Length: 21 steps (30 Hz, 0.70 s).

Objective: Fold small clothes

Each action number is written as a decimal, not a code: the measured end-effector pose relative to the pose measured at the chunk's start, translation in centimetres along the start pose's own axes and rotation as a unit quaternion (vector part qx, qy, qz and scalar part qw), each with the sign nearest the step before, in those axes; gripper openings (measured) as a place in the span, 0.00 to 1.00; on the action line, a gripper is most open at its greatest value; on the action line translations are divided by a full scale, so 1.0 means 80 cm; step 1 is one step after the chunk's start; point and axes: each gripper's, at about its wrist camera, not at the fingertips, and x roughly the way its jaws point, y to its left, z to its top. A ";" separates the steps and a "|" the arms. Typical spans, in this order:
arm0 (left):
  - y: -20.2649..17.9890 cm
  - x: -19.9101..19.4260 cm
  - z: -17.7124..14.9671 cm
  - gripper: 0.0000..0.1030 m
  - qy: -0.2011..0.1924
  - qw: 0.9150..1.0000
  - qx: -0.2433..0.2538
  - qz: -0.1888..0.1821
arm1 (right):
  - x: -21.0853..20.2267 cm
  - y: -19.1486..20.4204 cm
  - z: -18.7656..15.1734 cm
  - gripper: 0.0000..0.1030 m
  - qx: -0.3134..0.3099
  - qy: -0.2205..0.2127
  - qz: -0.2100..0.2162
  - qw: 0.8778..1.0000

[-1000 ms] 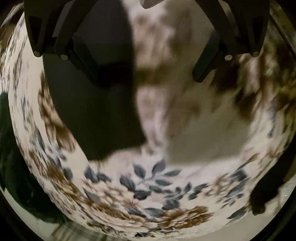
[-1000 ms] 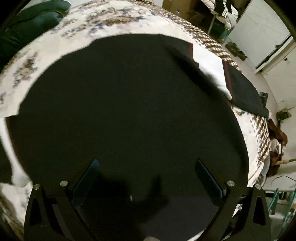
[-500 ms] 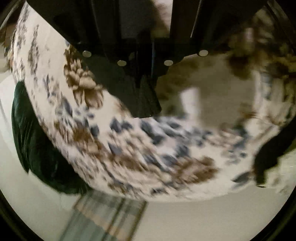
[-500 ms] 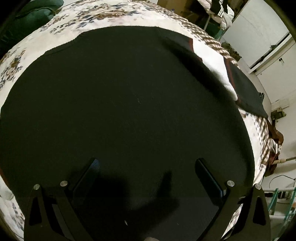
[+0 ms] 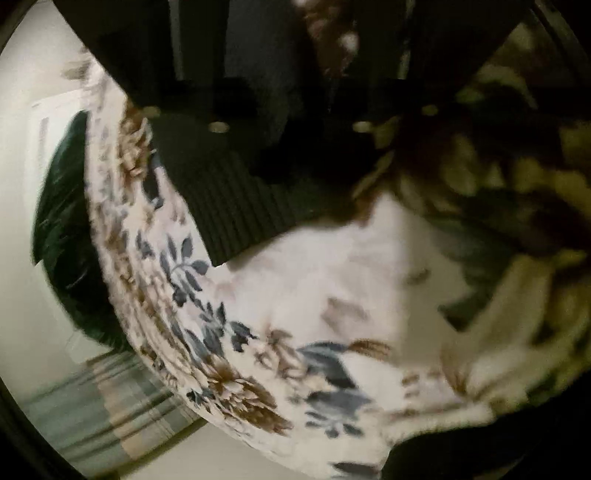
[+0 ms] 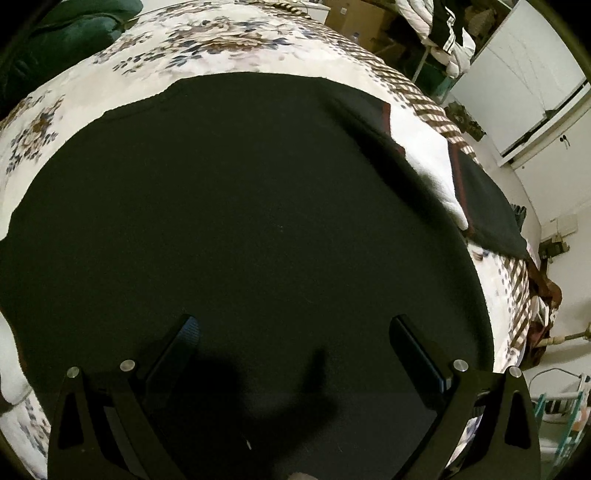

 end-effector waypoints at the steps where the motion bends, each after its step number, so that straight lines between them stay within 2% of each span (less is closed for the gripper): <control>1: 0.000 0.001 0.000 0.38 -0.004 1.000 -0.007 -0.013 | 0.004 0.001 -0.002 1.00 0.002 0.004 0.002 1.000; 3: -0.009 0.001 -0.001 0.35 -0.015 1.000 -0.003 -0.015 | 0.013 0.001 -0.007 1.00 0.007 0.015 0.008 1.000; 4: -0.017 -0.001 -0.003 0.29 -0.024 1.000 0.007 -0.009 | 0.016 0.002 -0.010 1.00 0.008 0.018 0.010 1.000; 5: -0.031 -0.009 -0.008 0.06 -0.042 0.999 0.027 -0.003 | 0.019 0.002 -0.014 1.00 0.009 0.021 0.012 1.000; 7: -0.055 -0.025 -0.014 0.06 -0.066 0.996 0.066 0.007 | 0.022 0.001 -0.021 1.00 0.007 0.023 0.017 1.000; 9: -0.091 -0.053 -0.029 0.06 -0.095 0.989 0.117 0.011 | 0.024 -0.005 -0.026 1.00 0.006 0.022 0.016 1.000; 12: -0.154 -0.102 -0.060 0.06 -0.135 0.971 0.196 0.015 | 0.030 -0.019 -0.028 1.00 0.011 0.030 0.013 0.999; 15: -0.219 -0.153 -0.114 0.06 -0.156 0.949 0.275 0.001 | 0.036 -0.046 -0.027 1.00 0.021 0.040 0.013 0.999; 17: -0.262 -0.185 -0.169 0.06 -0.152 0.933 0.325 -0.019 | 0.037 -0.067 -0.023 1.00 0.029 0.044 0.020 0.998; 18: -0.276 -0.194 -0.191 0.06 -0.146 0.928 0.341 -0.023 | 0.036 -0.081 -0.023 1.00 0.031 0.043 0.023 0.998; 21: -0.331 -0.225 -0.291 0.06 -0.118 0.908 0.400 -0.054 | 0.035 -0.116 -0.017 1.00 0.032 0.034 0.019 0.999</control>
